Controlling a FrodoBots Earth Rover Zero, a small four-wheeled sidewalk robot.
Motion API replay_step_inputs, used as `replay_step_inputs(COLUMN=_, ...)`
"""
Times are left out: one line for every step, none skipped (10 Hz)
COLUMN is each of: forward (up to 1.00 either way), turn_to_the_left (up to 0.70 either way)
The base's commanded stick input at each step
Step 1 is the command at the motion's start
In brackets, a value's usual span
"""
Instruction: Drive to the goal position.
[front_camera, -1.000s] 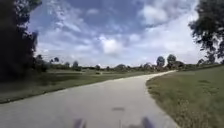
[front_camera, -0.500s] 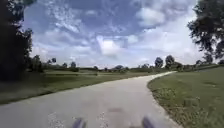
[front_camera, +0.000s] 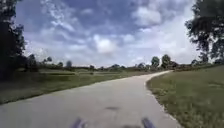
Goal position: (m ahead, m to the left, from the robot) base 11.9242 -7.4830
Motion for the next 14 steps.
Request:
replay_step_inputs(forward=0.69, turn_to_the_left=0.04)
replay_step_inputs(forward=0.69, turn_to_the_left=0.1)
replay_step_inputs(forward=0.69, turn_to_the_left=0.19)
replay_step_inputs(forward=0.69, turn_to_the_left=0.27)
replay_step_inputs(forward=0.69, turn_to_the_left=0.34)
replay_step_inputs(forward=0.69, turn_to_the_left=0.23)
replay_step_inputs(forward=0.69, turn_to_the_left=0.03)
replay_step_inputs(forward=0.69, turn_to_the_left=0.03)
replay_step_inputs(forward=0.69, turn_to_the_left=0.03)
replay_step_inputs(forward=0.69, turn_to_the_left=0.03)
replay_step_inputs(forward=0.69, turn_to_the_left=0.03)
replay_step_inputs(forward=0.69, turn_to_the_left=0.03)
replay_step_inputs(forward=0.69, turn_to_the_left=0.03)
replay_step_inputs(forward=0.69, turn_to_the_left=0.03)
